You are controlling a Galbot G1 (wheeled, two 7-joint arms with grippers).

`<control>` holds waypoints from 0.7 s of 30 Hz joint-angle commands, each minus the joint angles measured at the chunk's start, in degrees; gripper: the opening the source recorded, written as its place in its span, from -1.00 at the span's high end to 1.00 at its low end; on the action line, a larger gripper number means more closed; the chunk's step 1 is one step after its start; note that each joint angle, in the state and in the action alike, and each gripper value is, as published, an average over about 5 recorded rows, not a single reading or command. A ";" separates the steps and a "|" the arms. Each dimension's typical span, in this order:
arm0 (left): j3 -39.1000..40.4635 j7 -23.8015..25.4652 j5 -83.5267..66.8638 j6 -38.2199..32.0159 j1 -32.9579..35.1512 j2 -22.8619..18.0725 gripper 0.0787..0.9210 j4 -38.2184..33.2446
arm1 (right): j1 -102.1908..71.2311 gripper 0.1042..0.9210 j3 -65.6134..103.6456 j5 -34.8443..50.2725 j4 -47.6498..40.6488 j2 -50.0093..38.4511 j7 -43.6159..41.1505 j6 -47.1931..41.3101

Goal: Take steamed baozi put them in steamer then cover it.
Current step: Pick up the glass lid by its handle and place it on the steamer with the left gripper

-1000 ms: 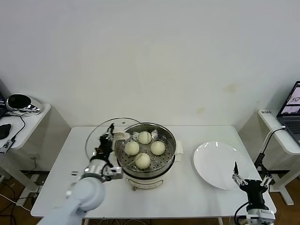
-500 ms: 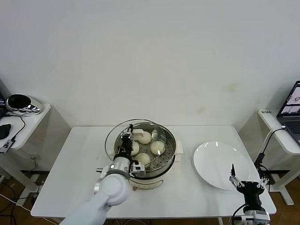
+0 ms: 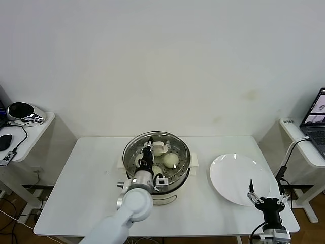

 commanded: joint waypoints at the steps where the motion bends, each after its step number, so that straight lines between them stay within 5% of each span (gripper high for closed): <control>1: 0.68 0.29 1.45 0.17 0.04 -2.23 0.86 1.60 | -0.02 -0.76 -0.06 -0.17 -0.12 -0.01 0.00 0.09; 21: -0.06 0.48 2.22 -0.04 2.65 -2.55 0.86 -0.41 | 0.18 -0.76 -0.40 -0.16 -0.67 -0.20 -0.05 0.30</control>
